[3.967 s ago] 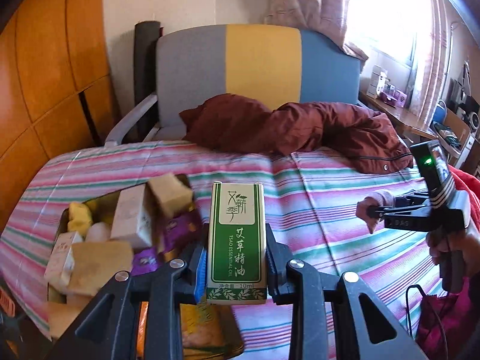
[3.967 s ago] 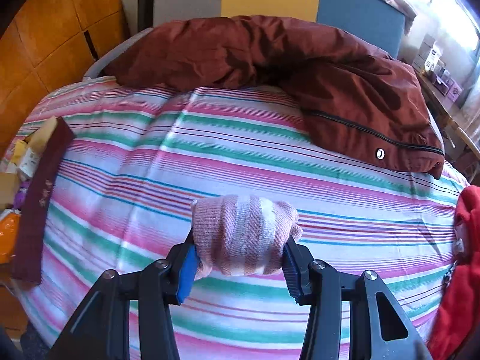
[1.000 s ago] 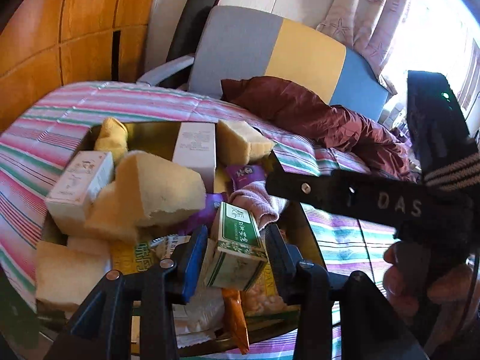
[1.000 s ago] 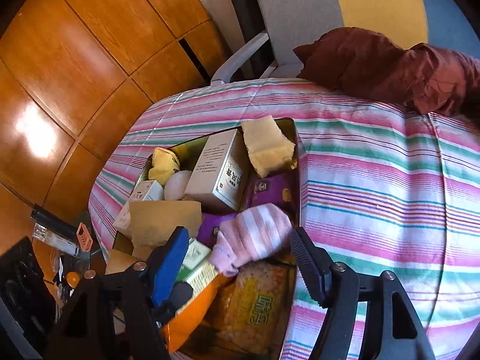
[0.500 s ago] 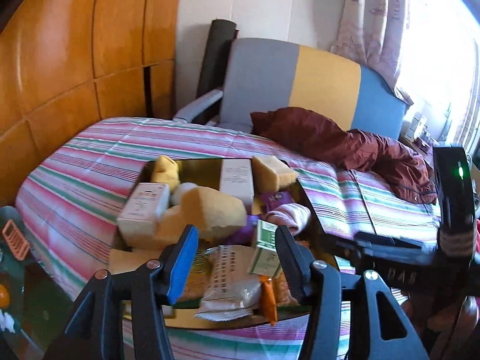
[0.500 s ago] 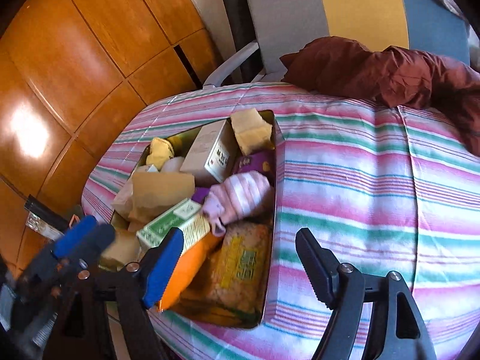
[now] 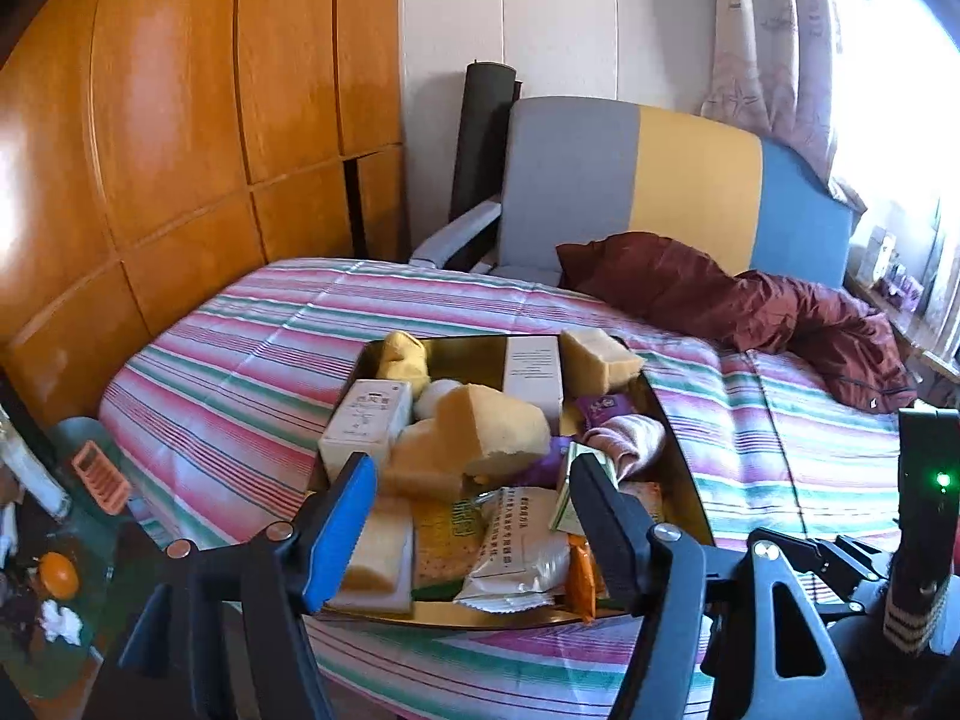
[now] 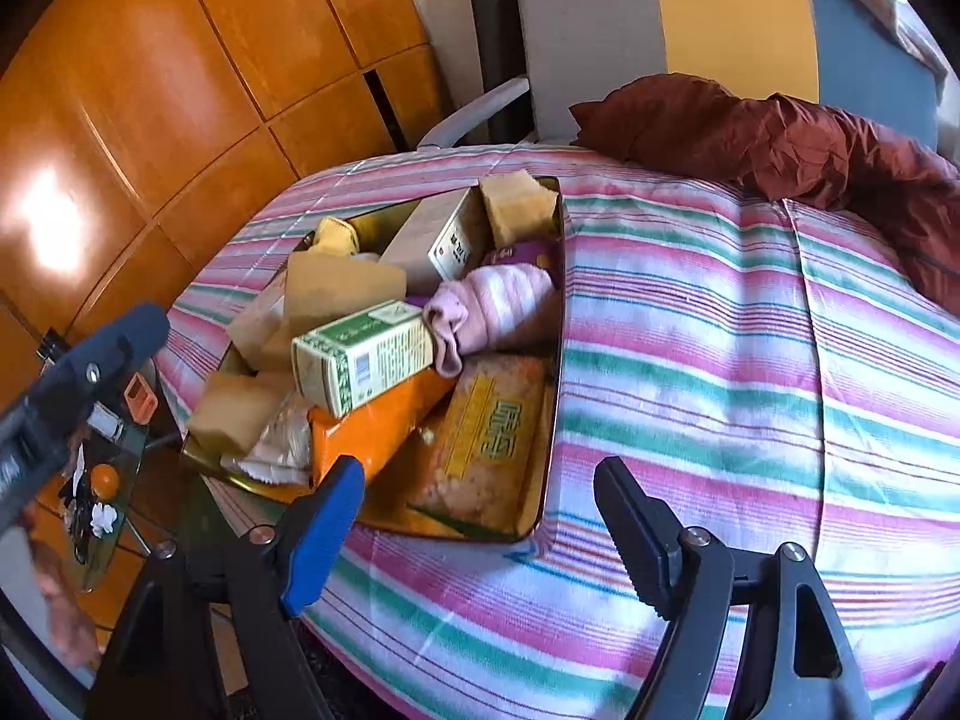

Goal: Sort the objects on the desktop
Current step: 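Withdraw both grippers from the gold tray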

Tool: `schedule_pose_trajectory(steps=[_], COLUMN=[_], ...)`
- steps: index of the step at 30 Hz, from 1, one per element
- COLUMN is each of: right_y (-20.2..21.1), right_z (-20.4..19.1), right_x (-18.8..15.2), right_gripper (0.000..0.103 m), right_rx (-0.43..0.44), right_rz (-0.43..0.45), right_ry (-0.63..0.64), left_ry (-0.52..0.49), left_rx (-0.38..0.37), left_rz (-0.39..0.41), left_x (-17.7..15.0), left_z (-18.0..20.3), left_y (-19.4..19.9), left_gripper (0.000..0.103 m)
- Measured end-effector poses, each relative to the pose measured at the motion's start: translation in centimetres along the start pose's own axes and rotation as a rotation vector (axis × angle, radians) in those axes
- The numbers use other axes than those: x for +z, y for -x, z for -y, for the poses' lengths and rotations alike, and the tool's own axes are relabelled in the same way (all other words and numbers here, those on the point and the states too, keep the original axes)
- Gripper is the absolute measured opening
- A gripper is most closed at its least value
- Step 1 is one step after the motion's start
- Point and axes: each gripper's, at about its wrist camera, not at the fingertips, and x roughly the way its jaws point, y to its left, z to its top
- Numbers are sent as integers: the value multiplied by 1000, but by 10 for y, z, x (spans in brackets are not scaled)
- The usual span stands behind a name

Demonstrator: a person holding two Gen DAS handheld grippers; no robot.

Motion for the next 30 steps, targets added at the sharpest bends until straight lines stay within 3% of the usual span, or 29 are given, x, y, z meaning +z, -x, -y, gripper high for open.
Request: schedule_pose_trajectory(steps=[4,10,23,26,30], right_y=[0,3,-3,-6,-10], right_z=[-2,-5,-3,-5,-7], right_x=[-5,-12,-13,-12,-11], right_gripper=[80,80,81,81,81], right_rx=[-1,-14,-44,-48,-61], right_rz=[1,7,-1,-5,-9], right_ry=[3,29,49,59,75], left_ry=[11,-17,12,30,19], left_rx=[0,57,4,-16,7], left_rz=[-1,-12,-11,-26,-13], left_x=[-2,-4,-7,-8,-8], left_z=[2,12,13,10,7], left_y=[3,1,-9,-17,-21], left_gripper=[68,67,62,51,46])
